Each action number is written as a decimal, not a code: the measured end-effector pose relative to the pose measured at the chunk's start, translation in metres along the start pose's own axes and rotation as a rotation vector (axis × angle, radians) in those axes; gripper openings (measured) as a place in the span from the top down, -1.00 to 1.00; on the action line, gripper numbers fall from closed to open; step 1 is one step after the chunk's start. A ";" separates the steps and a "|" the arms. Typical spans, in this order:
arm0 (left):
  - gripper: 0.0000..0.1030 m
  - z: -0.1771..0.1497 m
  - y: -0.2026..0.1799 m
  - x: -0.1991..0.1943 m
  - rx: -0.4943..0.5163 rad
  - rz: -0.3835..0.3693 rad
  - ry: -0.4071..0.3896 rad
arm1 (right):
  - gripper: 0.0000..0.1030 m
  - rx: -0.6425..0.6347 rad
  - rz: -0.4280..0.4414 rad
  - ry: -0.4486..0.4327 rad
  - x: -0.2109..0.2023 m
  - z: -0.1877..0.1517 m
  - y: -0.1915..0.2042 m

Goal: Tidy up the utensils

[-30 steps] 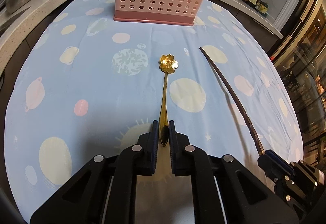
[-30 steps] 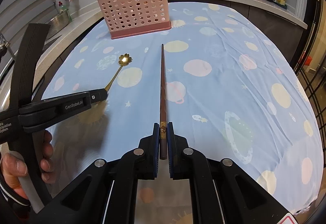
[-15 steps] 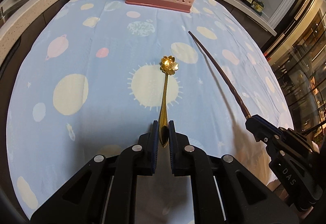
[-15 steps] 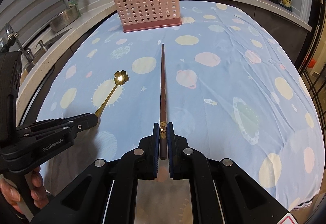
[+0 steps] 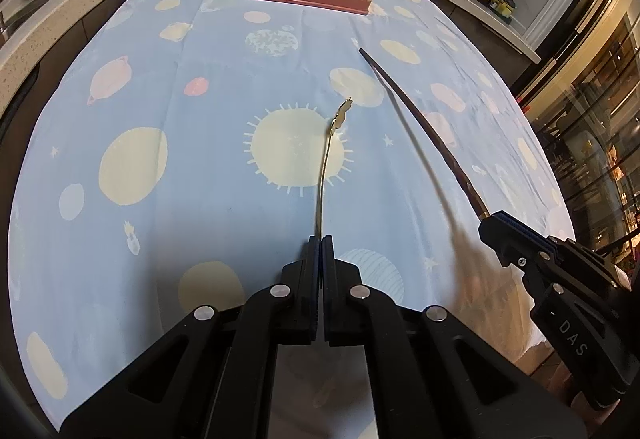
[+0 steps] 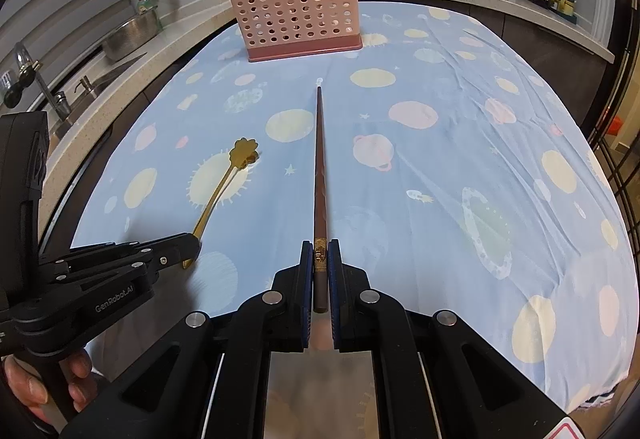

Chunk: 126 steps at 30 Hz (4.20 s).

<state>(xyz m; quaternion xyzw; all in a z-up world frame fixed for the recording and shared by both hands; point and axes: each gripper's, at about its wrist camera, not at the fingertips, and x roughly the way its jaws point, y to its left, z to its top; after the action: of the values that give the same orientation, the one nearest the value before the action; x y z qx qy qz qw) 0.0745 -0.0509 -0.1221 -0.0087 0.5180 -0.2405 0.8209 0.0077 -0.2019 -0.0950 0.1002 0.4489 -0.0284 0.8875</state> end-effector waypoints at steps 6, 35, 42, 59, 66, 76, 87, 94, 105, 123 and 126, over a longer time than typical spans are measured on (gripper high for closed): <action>0.97 -0.002 0.000 0.003 -0.006 0.000 -0.019 | 0.87 -0.001 0.000 0.021 0.007 -0.004 0.001; 0.98 0.086 -0.011 -0.108 0.033 0.009 -0.274 | 0.87 0.012 0.077 -0.293 -0.092 0.095 0.001; 0.98 0.137 -0.017 -0.132 0.067 0.035 -0.360 | 0.87 -0.011 0.117 -0.393 -0.111 0.153 0.008; 0.98 0.288 -0.011 -0.146 0.078 0.128 -0.468 | 0.87 0.006 0.107 -0.627 -0.122 0.327 0.017; 0.98 0.312 0.006 -0.121 0.060 0.144 -0.430 | 0.87 0.014 0.092 -0.609 -0.086 0.364 0.026; 0.98 0.316 0.013 -0.079 0.067 0.146 -0.366 | 0.87 0.034 0.090 -0.505 -0.023 0.370 0.023; 0.97 0.313 0.013 -0.058 0.050 0.162 -0.335 | 0.80 0.028 0.084 -0.424 0.011 0.363 0.022; 0.54 0.314 0.013 -0.063 0.035 0.171 -0.343 | 0.48 -0.005 0.055 -0.436 0.004 0.351 0.025; 0.11 0.300 0.000 -0.091 0.048 0.192 -0.394 | 0.16 -0.021 0.039 -0.453 -0.028 0.322 0.025; -0.35 0.246 -0.012 -0.138 0.045 0.229 -0.445 | -0.12 -0.055 -0.011 -0.427 -0.076 0.258 0.039; -0.47 0.233 -0.013 -0.142 0.042 0.251 -0.448 | -0.27 -0.066 -0.030 -0.430 -0.084 0.241 0.041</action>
<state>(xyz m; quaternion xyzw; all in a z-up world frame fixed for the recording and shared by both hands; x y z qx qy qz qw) 0.2190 -0.0594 0.1098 0.0198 0.3153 -0.1396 0.9385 0.1543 -0.2140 0.1180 0.0558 0.2513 -0.0476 0.9651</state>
